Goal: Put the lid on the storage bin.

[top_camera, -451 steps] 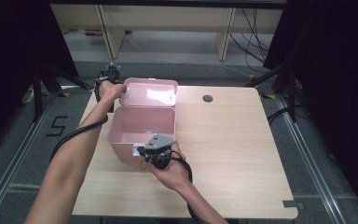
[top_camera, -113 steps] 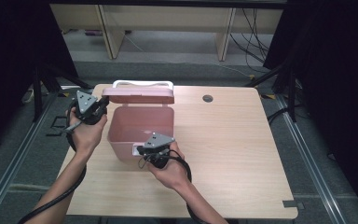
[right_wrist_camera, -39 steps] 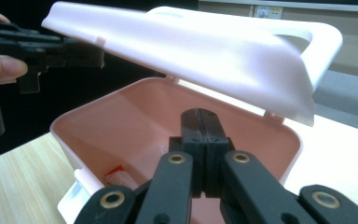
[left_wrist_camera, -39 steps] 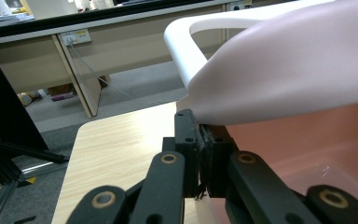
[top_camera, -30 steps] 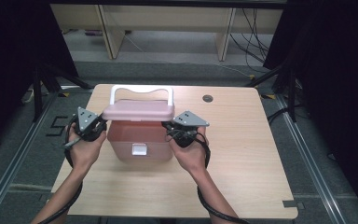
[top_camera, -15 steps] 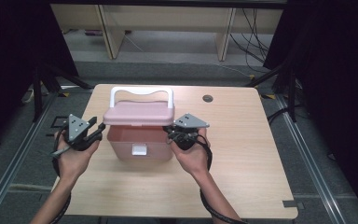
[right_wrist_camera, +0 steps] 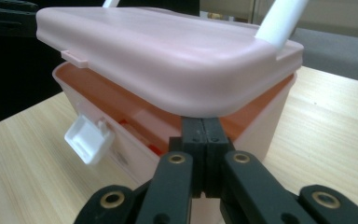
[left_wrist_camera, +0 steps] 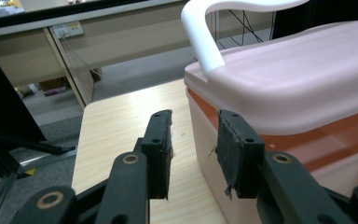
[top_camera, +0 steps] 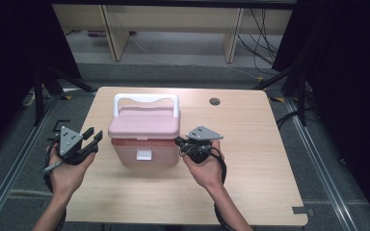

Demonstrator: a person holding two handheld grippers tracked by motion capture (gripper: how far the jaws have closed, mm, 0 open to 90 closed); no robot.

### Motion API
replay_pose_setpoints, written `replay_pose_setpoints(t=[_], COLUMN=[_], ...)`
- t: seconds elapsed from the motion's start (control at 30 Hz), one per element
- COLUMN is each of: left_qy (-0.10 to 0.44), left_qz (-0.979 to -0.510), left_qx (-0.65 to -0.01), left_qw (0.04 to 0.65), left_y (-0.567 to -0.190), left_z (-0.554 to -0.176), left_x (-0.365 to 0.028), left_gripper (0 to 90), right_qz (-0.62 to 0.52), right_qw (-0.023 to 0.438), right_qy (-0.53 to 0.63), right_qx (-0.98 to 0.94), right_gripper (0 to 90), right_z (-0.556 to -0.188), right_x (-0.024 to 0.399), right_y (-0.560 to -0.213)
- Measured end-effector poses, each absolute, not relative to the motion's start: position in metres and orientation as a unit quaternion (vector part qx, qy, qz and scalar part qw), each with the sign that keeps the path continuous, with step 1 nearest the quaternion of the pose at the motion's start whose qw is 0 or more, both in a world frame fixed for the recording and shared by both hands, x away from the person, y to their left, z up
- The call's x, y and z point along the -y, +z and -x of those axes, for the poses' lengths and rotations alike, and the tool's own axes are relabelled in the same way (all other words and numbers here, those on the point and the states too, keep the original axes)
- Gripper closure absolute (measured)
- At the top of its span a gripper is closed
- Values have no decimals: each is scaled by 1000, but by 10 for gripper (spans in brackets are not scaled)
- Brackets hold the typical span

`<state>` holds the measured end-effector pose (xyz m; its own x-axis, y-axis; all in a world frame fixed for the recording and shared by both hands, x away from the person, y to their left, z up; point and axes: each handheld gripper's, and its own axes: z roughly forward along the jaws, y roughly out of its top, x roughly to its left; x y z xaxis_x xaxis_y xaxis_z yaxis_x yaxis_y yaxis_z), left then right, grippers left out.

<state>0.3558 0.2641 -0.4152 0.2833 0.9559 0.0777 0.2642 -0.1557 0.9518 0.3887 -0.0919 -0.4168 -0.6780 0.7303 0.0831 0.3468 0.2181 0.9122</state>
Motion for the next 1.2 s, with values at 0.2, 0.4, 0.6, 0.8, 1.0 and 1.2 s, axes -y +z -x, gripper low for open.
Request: replay_pose_setpoints(t=[0.2, 0.4, 0.6, 0.8, 1.0, 1.2], left_qy=[375, 374, 366, 364, 366, 370], left_qz=[-650, -644, -643, -641, -636, -625], left_qx=[-476, -484, -490, -493, -496, -506], left_qw=[459, 460, 461, 461, 464, 465], left_y=[-424, -431, -438, -440, -443, -449], left_z=[-348, -342, -341, -340, -338, -333], left_x=[-269, -273, -274, -274, -278, -287], left_gripper=[659, 686, 702, 708, 715, 693], right_qz=[-359, -351, -365, -358, -374, -375], right_qw=[187, 190, 187, 198, 192, 207], right_qy=[505, 504, 503, 496, 498, 490], right_qx=[-762, -766, -761, -766, -759, -759], right_gripper=[900, 900, 900, 900, 900, 900], right_z=[-386, -385, -382, -382, -381, -383], right_x=[95, 99, 104, 110, 119, 137], right_y=[-421, -422, -426, -423, -428, -431])
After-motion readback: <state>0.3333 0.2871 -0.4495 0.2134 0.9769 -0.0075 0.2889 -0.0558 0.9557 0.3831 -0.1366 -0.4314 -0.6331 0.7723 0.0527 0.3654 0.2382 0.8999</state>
